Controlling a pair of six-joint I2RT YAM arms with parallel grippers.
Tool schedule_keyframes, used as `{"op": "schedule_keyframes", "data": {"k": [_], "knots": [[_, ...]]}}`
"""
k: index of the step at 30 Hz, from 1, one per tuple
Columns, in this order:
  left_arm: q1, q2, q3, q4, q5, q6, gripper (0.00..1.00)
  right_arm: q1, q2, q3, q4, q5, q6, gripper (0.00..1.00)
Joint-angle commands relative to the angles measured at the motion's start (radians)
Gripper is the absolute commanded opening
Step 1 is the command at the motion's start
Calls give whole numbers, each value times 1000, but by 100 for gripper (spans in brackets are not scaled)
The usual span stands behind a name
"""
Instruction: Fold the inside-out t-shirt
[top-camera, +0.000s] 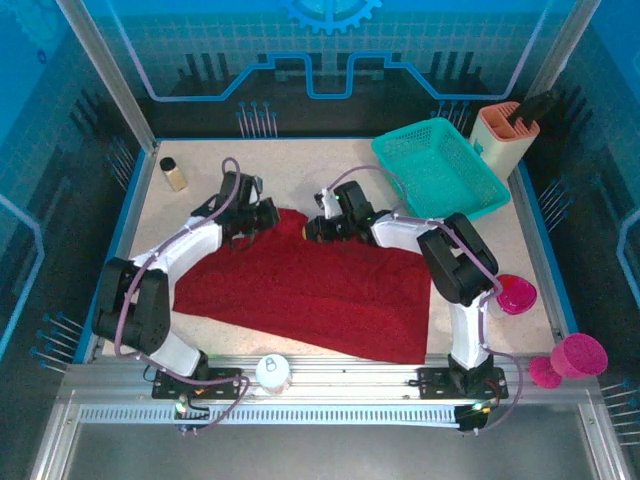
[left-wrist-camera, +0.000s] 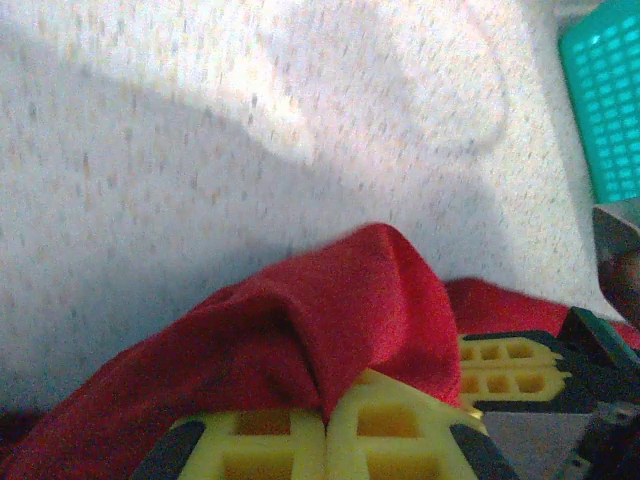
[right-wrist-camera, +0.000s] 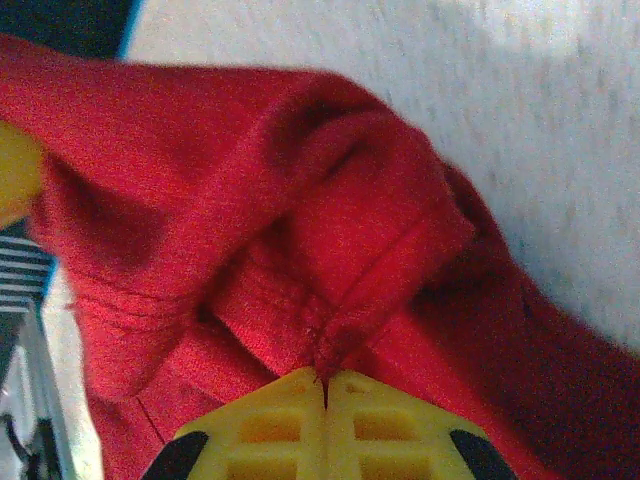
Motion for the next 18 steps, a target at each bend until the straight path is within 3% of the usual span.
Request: {"op": "schedule_keyframes", "data": {"k": [1,3,5,9,13,18], "knots": [[40,96,108,-29,10,137,0,-34,64,71,186,24,181,4],[59,175,198,-38,-4,188,0,-44,127,102,268,97,254,9],[75,264,303,-47,-11,225,22,-55,200,152,356,134,325,18],[107,371,398,56,29,203,43,-58,249,226,391,177,359,27],[120,365,418,100,61,174,45,-56,138,181,248,234,240,35],[110,205,300,31,51,141,45,-65,-108,-48,80,309,86,37]]}}
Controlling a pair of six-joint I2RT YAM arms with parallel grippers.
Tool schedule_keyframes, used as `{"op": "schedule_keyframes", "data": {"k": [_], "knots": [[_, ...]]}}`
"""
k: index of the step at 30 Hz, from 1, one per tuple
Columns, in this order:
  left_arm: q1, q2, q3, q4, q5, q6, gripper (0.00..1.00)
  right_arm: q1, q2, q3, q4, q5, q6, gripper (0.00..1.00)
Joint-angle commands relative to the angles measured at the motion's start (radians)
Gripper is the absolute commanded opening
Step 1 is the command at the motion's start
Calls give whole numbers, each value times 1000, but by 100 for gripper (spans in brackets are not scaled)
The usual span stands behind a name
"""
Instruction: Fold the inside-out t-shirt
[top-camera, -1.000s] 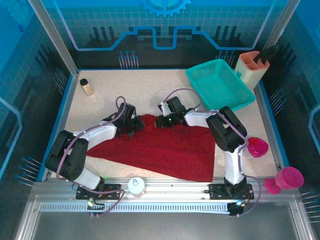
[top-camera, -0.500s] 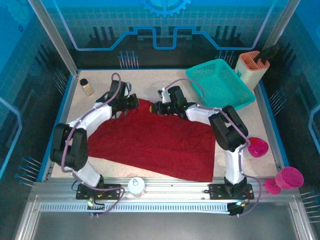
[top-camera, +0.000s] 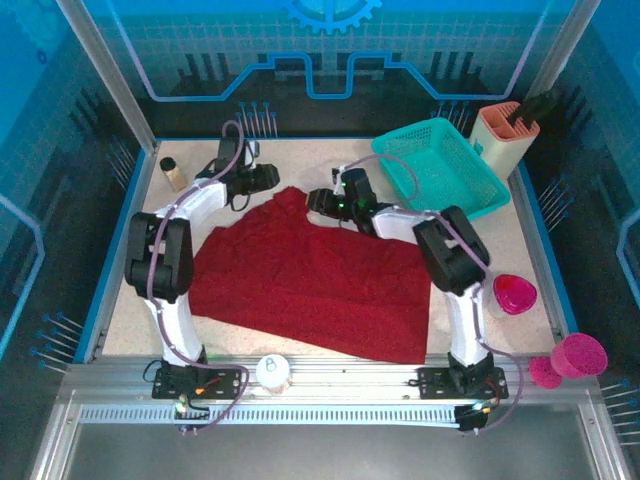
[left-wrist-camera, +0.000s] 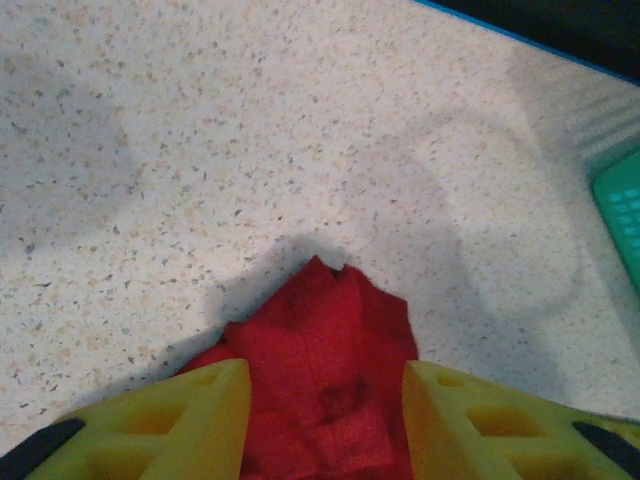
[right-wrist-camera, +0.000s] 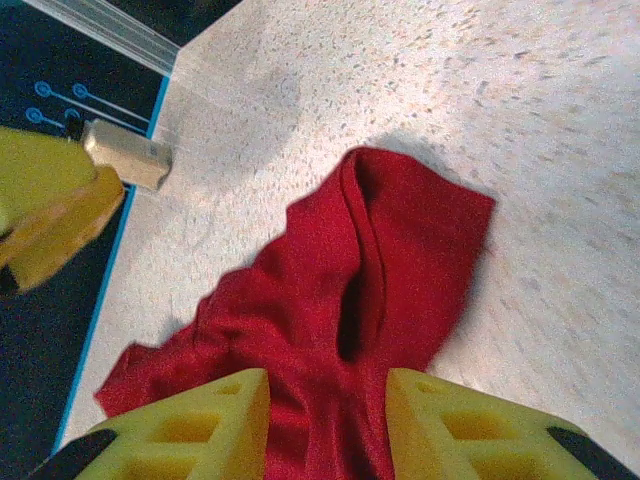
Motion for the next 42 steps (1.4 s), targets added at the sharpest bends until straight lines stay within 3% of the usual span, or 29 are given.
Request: {"op": "schedule_keyframes", "data": {"k": [1,7,12,16,22,26,28,31,36,39,42], "knots": [[-11,-159,-94,-37,17,-34,45,-7,-203,-130,-157,82,-143,38],[-58,-192,-322,-27,72,-33,41,-5,-468,-359,-460,248,-251,39],[-62,-106,-402,50,118,-14,41,0,-510,-485,-443,170,-271,39],[25,9,-327,28,69,-48,40,75,-421,-427,-425,106,-284,38],[108,-22,-347,65,68,-162,43,200,-356,-306,-469,190,-296,39],[146,-35,-360,13,17,-158,43,276,-355,-269,-602,265,-271,40],[195,-35,-390,21,57,-197,43,326,-361,-247,-709,275,-241,41],[261,-56,-445,32,84,-249,43,379,-401,-273,-801,300,-202,43],[340,-150,-520,6,55,-269,43,381,-574,-402,-875,408,-164,47],[356,-233,-518,-102,-32,-207,44,381,-681,-487,-851,385,-192,49],[371,-318,-548,-126,-17,-199,47,373,-709,-537,-783,352,-238,50]]}}
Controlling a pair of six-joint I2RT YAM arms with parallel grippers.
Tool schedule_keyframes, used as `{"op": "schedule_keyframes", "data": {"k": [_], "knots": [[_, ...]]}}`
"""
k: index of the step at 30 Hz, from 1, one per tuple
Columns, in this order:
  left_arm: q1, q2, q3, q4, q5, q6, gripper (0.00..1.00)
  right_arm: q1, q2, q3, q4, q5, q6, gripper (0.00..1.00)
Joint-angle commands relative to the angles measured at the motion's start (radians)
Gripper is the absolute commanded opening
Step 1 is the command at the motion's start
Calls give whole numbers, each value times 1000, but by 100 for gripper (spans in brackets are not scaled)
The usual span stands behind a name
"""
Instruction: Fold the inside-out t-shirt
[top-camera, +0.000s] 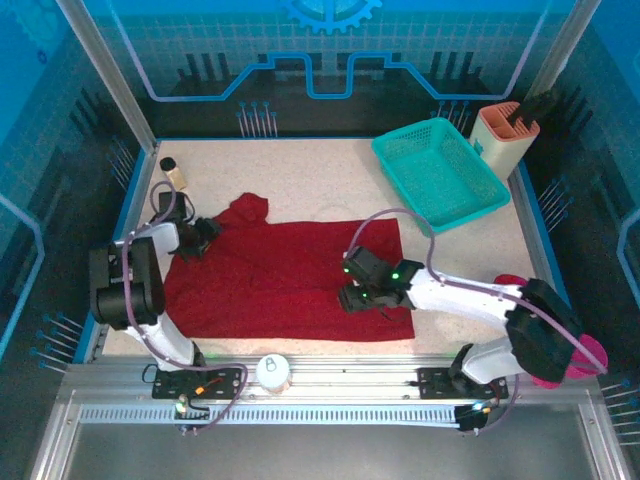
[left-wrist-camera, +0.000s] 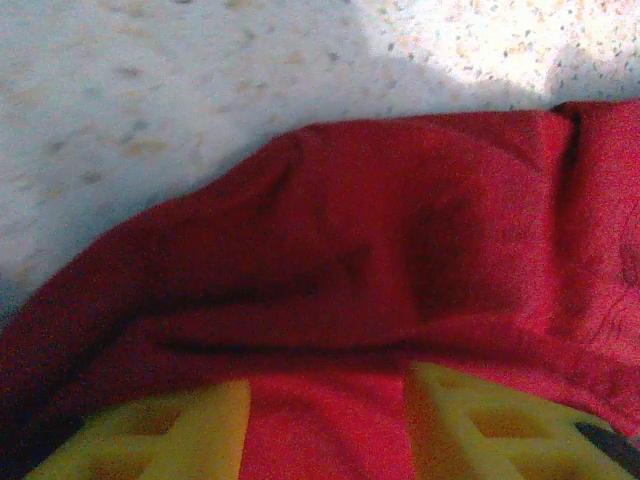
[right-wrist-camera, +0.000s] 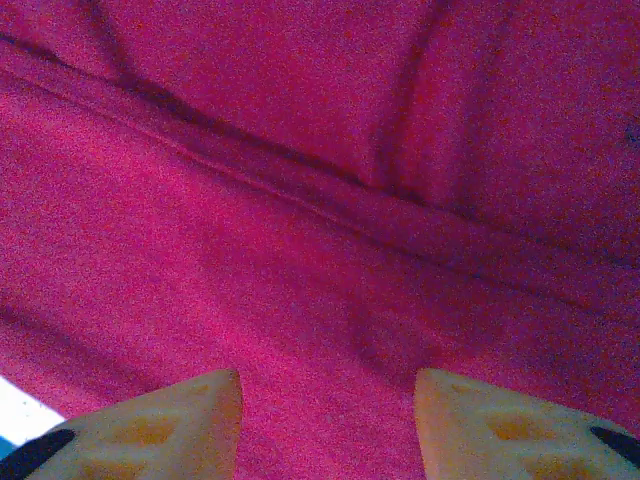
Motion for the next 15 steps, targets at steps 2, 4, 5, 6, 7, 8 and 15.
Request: {"op": "schedule_keyframes", "data": {"k": [2,4,5,6,7,8,15], "knots": [[15,-121,-12,-110,14,42,46,-39,5,-59,74,-55,-34,50],[14,-158,34,-162,41,56,46,-88,33,-102,120,-106,23,48],[12,-175,58,-186,46,62,46,-117,43,-126,142,-148,37,48],[8,-192,87,-207,49,72,46,-149,52,-152,157,-180,58,48],[-2,-206,117,-223,50,84,46,-170,54,-174,158,-193,72,47],[-18,-212,145,-233,50,104,46,-181,52,-190,143,-182,84,47],[-194,-16,374,-261,97,285,46,-222,-72,-240,-113,-10,177,44]]}}
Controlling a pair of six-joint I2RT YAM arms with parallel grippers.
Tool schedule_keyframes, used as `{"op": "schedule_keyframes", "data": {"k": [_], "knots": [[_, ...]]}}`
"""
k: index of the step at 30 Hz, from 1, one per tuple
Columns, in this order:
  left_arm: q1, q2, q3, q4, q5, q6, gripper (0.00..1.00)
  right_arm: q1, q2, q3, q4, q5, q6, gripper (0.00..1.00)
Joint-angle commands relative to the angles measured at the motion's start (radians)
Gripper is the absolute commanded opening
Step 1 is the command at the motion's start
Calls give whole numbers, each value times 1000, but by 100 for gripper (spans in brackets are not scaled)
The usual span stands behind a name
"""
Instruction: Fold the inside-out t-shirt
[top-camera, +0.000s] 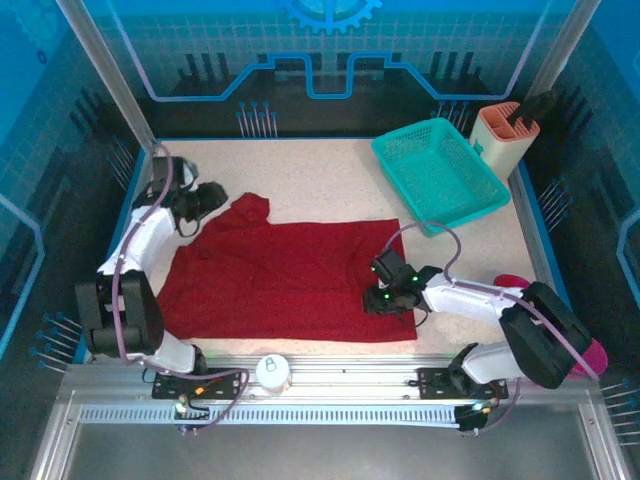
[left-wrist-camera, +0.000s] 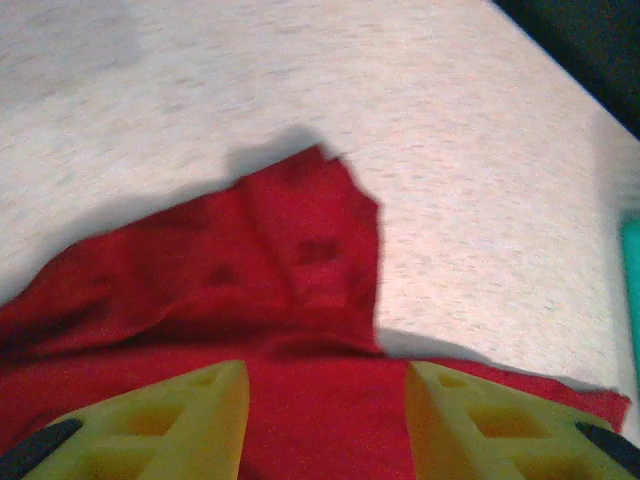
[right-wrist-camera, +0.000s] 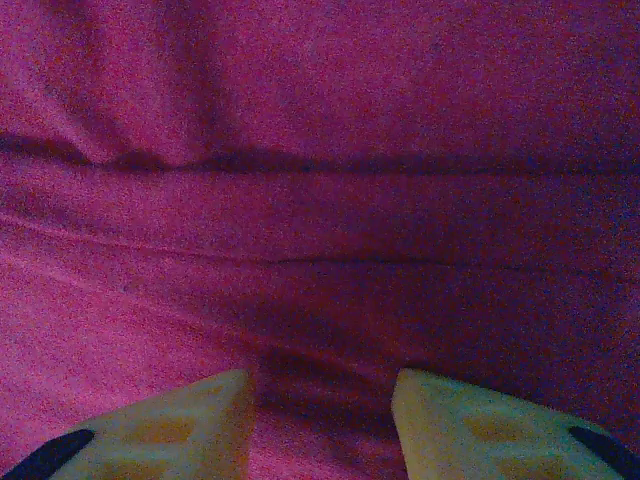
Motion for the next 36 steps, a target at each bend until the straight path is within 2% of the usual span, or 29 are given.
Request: {"op": "schedule_keyframes", "data": {"k": [1,6,9,10,15,18,28,30,32,36], "knots": [[-87,152,119,-85,68,154,46,-26,-84,-36,-216,83,53,46],[-226,365,338,-280,-73,325,46,-87,-241,65,-221,94,-47,53],[-279,430,370,-298,-45,364,46,-153,-302,121,-174,201,-42,78],[-294,442,368,-292,-54,371,46,-185,-319,127,-129,170,-88,79],[-306,494,399,-326,-183,353,44,-331,-324,169,-30,59,-138,73],[-306,506,411,-344,-250,347,44,-369,-296,201,-33,27,-165,71],[-310,545,413,-325,-343,317,41,-380,-233,246,-13,-22,-192,68],[-310,561,429,-322,-385,315,39,-382,-225,255,-9,-35,-192,67],[-310,567,434,-300,-413,315,30,-382,-218,268,-12,-47,-195,64],[-310,572,438,-263,-388,340,26,-382,-219,281,-16,-46,-211,63]]}}
